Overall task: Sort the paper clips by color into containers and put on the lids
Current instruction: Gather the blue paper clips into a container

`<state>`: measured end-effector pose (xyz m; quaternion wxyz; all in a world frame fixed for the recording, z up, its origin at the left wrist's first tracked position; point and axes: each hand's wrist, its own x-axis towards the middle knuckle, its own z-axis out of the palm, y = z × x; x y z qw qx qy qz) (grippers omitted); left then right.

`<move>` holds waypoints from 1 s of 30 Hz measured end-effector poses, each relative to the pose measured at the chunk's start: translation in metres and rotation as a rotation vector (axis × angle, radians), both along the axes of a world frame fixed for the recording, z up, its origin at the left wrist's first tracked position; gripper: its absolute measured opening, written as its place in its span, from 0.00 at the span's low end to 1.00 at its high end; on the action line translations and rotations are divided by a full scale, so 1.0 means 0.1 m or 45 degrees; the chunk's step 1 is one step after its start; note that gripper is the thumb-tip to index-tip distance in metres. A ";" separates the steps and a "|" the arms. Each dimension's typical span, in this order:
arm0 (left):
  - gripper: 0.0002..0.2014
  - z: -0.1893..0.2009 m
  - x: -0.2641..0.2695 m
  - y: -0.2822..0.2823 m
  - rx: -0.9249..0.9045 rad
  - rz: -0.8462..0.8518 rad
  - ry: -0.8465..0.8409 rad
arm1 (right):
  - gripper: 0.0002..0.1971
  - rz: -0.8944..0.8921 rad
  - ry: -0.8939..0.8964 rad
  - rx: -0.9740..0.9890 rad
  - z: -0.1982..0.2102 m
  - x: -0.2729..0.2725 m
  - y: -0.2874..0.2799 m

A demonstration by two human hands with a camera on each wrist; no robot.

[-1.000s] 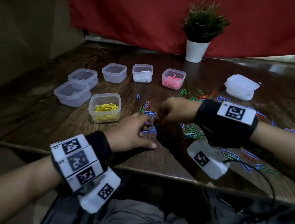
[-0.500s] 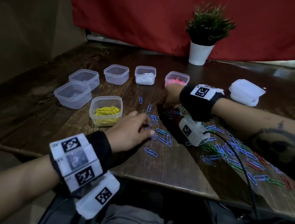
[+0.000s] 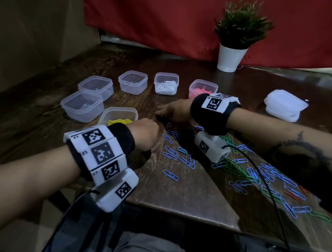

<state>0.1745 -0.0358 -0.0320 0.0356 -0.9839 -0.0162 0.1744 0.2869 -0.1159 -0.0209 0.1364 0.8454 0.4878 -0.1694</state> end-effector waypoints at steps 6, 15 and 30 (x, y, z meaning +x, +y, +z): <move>0.21 0.04 -0.12 0.08 -0.269 0.058 -0.150 | 0.29 0.019 0.001 -0.060 -0.06 -0.34 -0.41; 0.15 0.28 -0.63 0.51 -0.229 0.197 -0.522 | 0.21 -0.002 0.167 0.289 0.10 -0.76 -0.60; 0.09 0.24 0.46 0.52 -0.249 0.147 -0.519 | 0.14 -0.540 -0.017 0.853 0.43 -0.26 -0.62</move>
